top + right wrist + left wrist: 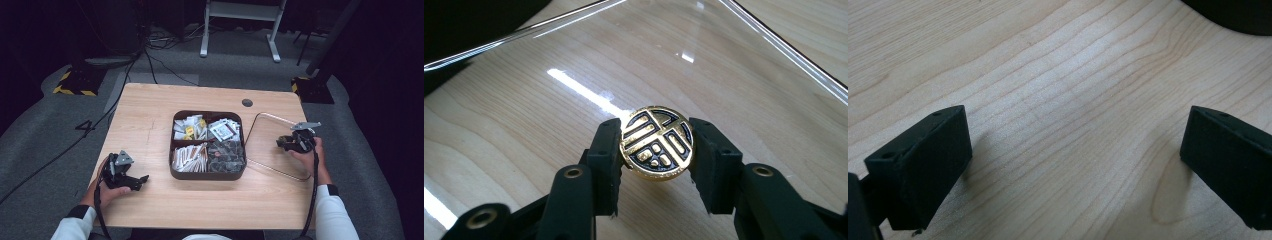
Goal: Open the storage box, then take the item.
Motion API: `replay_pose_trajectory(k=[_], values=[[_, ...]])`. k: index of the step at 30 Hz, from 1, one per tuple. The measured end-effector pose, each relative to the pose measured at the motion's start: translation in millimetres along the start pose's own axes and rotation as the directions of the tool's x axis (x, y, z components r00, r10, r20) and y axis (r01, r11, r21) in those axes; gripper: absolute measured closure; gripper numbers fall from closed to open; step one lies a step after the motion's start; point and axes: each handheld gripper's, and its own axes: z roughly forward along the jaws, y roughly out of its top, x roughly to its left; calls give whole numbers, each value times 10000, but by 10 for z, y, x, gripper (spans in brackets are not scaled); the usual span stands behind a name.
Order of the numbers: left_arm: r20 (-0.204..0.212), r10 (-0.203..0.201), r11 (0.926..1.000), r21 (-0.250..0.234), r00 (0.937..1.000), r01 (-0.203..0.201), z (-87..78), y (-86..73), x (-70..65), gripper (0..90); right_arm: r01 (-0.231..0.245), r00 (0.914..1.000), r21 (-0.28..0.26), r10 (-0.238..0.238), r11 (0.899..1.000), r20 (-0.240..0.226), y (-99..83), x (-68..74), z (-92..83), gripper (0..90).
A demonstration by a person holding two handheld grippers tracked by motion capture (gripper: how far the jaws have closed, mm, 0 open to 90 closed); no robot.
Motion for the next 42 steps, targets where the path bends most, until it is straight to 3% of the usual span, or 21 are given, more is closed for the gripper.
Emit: replay_pose_trajectory(k=[6,8,11,14,17,22,25,31,42], values=[[13,78,10000,-17,10000,-78,3,4,7,4,-3,10000,253,4,9997,-39,-29,8,74,587],[28,100,9999,-15,9999,-100,4,5,9,4,61,10000,595,-59,9982,-35,-45,16,122,582],[50,91,10000,-2,9999,-91,5,6,8,3,-106,9998,234,110,9997,-180,-44,2,101,570],[43,93,10000,0,9999,-93,4,6,7,4,-332,9988,-196,324,9993,-373,0,3,26,491],[17,104,9999,-3,9999,-104,4,7,7,4,-277,9991,-317,267,9991,-332,18,16,6,474],[38,136,9999,5,9999,-136,4,8,5,5,-571,9980,-759,549,9955,-317,75,54,-68,338],[119,239,9997,-13,9996,-239,8,12,6,4,-617,9977,-908,589,9940,-342,93,73,-96,305],[121,183,9998,-30,9998,-182,10,10,-2,4,-914,9932,-1463,795,9850,-854,178,165,-168,291],[125,181,9998,-26,9998,-180,12,13,-1,3,-394,9947,-1778,216,9833,-1010,315,357,-231,294]])
